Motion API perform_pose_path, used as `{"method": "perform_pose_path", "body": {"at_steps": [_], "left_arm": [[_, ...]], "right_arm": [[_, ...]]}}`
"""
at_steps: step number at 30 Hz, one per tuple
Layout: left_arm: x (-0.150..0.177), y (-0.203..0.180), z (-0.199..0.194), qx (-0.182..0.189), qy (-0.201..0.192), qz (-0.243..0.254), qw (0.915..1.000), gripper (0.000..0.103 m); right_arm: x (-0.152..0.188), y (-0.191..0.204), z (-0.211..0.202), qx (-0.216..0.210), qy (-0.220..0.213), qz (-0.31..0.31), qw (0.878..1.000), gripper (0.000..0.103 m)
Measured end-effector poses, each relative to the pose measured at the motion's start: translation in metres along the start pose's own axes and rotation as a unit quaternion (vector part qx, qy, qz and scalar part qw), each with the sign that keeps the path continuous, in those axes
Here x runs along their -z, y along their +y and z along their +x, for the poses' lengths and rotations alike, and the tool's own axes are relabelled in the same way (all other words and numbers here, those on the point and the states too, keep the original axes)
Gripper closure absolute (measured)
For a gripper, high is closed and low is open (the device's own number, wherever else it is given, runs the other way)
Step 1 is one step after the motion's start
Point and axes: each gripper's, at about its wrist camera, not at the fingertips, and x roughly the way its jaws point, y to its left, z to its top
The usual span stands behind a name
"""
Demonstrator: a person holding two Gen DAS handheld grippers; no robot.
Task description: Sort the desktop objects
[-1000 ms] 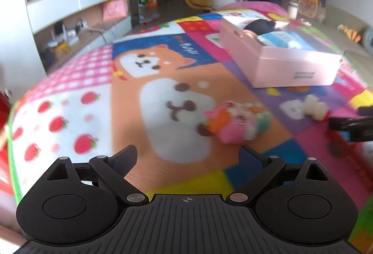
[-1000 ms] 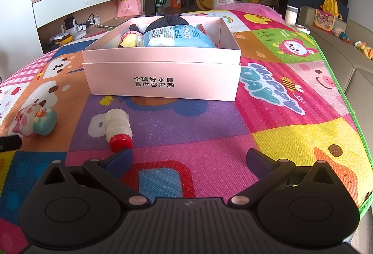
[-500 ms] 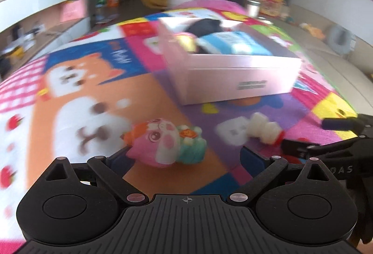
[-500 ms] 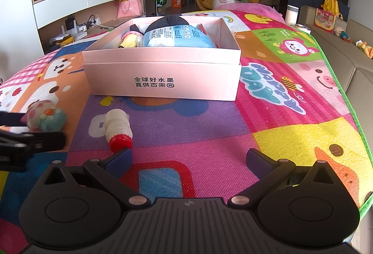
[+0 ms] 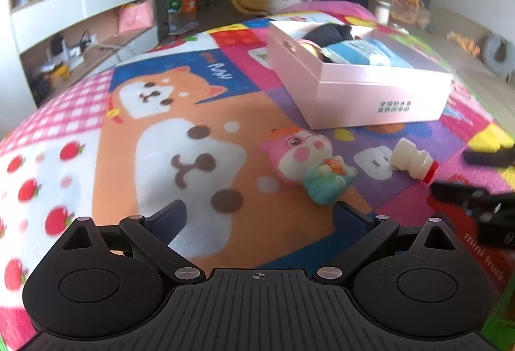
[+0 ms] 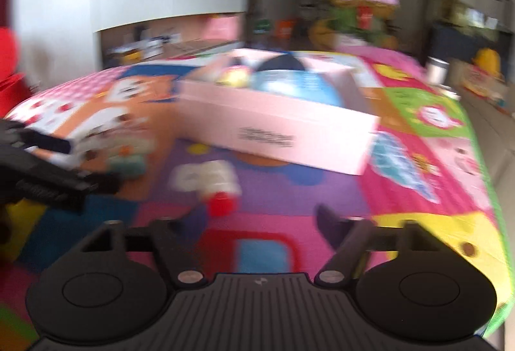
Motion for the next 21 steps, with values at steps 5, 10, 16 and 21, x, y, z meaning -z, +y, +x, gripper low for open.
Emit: {"method": "perform_pose_path", "body": {"at_steps": [5,10,16,21], "left_arm": [[0.001,0.002,-0.002,-0.002,-0.009,-0.012,0.9999,0.002],[0.002,0.004,-0.002,0.004,-0.013,-0.018,0.9998,0.002],[0.003,0.009,-0.002,0.011,-0.016,-0.031,0.9993,0.002],[0.003,0.009,-0.002,0.015,-0.017,-0.035,0.9991,0.001]], "right_arm": [[-0.006,0.015,0.013,-0.007,0.010,-0.017,1.000,0.073],[-0.020,0.008,0.009,-0.011,0.002,-0.013,1.000,0.082],[-0.039,0.001,0.000,0.007,-0.009,-0.026,1.000,0.082],[-0.040,0.003,0.007,0.012,0.001,-0.036,0.999,0.082]]}}
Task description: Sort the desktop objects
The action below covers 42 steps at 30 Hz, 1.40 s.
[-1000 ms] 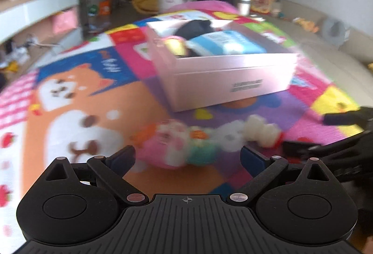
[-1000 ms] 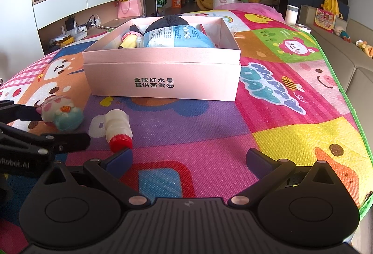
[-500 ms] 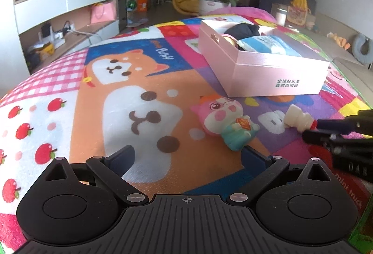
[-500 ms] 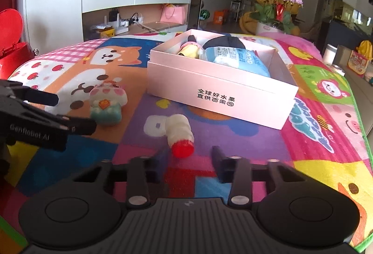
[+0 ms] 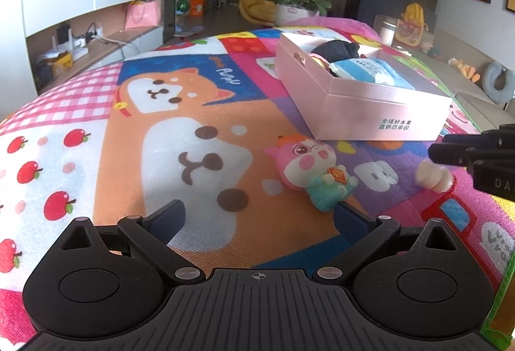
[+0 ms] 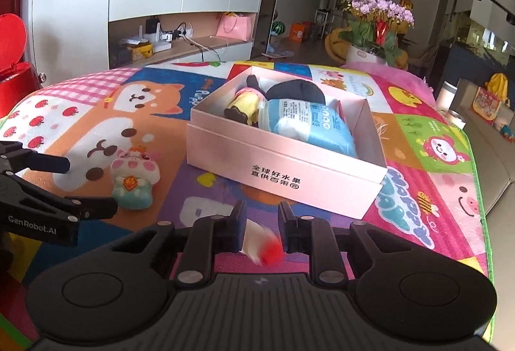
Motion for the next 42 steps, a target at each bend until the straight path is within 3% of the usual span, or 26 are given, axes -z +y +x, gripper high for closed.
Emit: {"method": "perform_pose_path", "body": {"at_steps": [7,13,15,21,22,29,34,36,38,42], "left_arm": [[0.000,0.004,-0.001,0.007,-0.005,-0.010,0.9999,0.001],[0.000,0.004,-0.001,0.009,-0.006,-0.013,0.9999,0.001],[0.000,0.004,-0.001,0.009,-0.006,-0.013,0.9999,0.001],[0.000,0.003,-0.001,0.007,-0.005,-0.011,0.9999,0.001],[0.000,0.003,-0.001,0.007,-0.005,-0.011,0.9999,0.001],[0.001,0.001,-0.001,0.002,-0.003,-0.006,1.0000,0.000],[0.001,0.001,-0.001,0.002,-0.003,-0.006,1.0000,0.000],[0.001,0.001,-0.001,0.001,-0.003,-0.006,1.0000,0.000],[0.001,-0.001,0.000,-0.003,-0.001,-0.004,1.0000,0.000],[-0.001,-0.010,0.004,-0.023,0.008,0.019,0.9995,0.000]], "right_arm": [[-0.001,0.001,-0.003,0.000,-0.018,0.010,1.000,0.082],[0.005,-0.006,-0.001,0.010,-0.004,0.021,1.000,0.080],[0.008,-0.010,-0.004,0.016,-0.003,0.025,1.000,0.074],[0.019,-0.016,-0.010,0.030,0.004,0.034,0.999,0.037],[0.022,-0.016,-0.011,0.029,0.008,0.036,0.999,0.035],[0.038,0.000,-0.007,0.022,0.031,0.049,0.998,0.035],[0.029,0.002,0.011,0.044,0.057,0.109,0.991,0.035],[0.028,0.000,0.016,0.048,0.060,0.136,0.988,0.040],[0.028,0.001,0.016,0.053,0.051,0.140,0.987,0.057],[0.030,-0.005,0.008,0.058,0.028,0.139,0.988,0.057]]}}
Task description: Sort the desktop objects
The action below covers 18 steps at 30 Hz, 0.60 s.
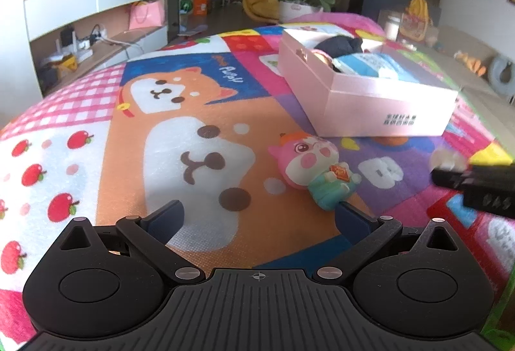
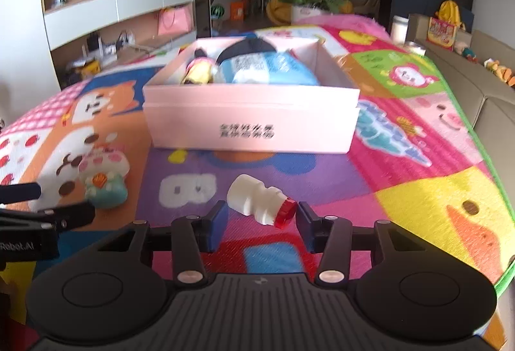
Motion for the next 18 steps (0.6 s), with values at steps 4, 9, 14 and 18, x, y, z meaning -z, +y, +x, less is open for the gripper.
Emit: {"method": "perform_pose_path", "body": {"at_steps": [4,9,14,18], "left_arm": [[-0.003,-0.013,0.002,0.009,0.003,0.014,0.9999,0.000],[-0.012,-0.037,0.006,0.023,-0.007,0.056,0.9981,0.000],[-0.023,-0.048,0.021,0.015,-0.015,0.079,0.9966,0.001],[-0.024,-0.051,0.028,0.010,-0.007,0.099,0.9950,0.018]], "right_arm": [[-0.002,-0.015,-0.007,0.010,-0.017,-0.001,1.000,0.057],[0.000,-0.037,-0.011,0.019,-0.020,0.007,1.000,0.057],[0.006,-0.049,-0.013,0.020,-0.017,0.009,1.000,0.057],[0.010,-0.050,-0.019,0.014,-0.021,-0.001,1.000,0.057]]}}
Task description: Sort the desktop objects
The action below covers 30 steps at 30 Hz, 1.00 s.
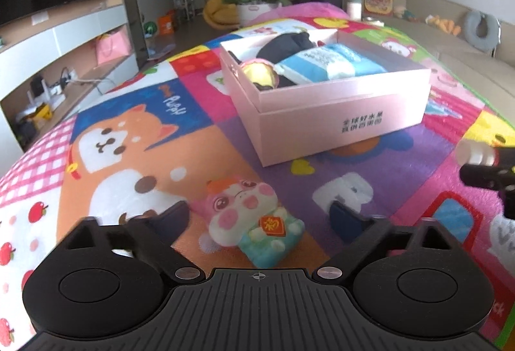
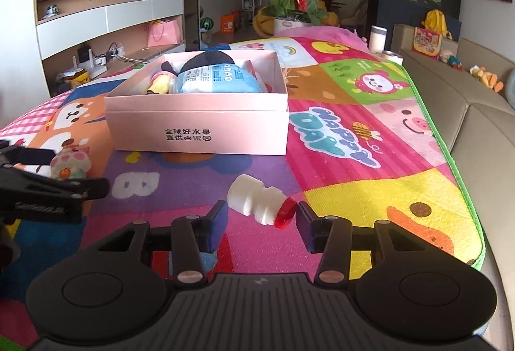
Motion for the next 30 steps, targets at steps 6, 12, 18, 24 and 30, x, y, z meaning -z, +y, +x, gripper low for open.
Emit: {"method": "perform_pose_path", "body": {"at_steps": [6,12,18,24,30], "left_arm": [[0.004,0.002,-0.012,0.009,-0.007,-0.004,0.9999,0.041],[0.013,-0.010,-0.054,0.045,-0.022,0.034,0.9982,0.042],[-0.037,-0.010,-0.080,0.048,-0.116,0.043,0.9911,0.042],[-0.117,-0.003,-0.046,0.045,-0.175,0.044,0.9825,0.006],[-0.091,0.031,-0.038,0.021,-0.140,-0.016,0.9898,0.003]], "right_arm": [[-0.001,0.002,-0.009,-0.027,0.002,-0.016,1.000,0.057],[-0.006,-0.003,-0.029,-0.064,0.016,-0.048,0.997,0.057],[-0.032,-0.015,-0.062,-0.062,-0.039,-0.059,0.996,0.057],[-0.072,-0.017,-0.089,-0.063,-0.101,-0.057,0.991,0.057],[-0.094,-0.018,-0.103,-0.033,-0.134,-0.088,0.986,0.057]]}}
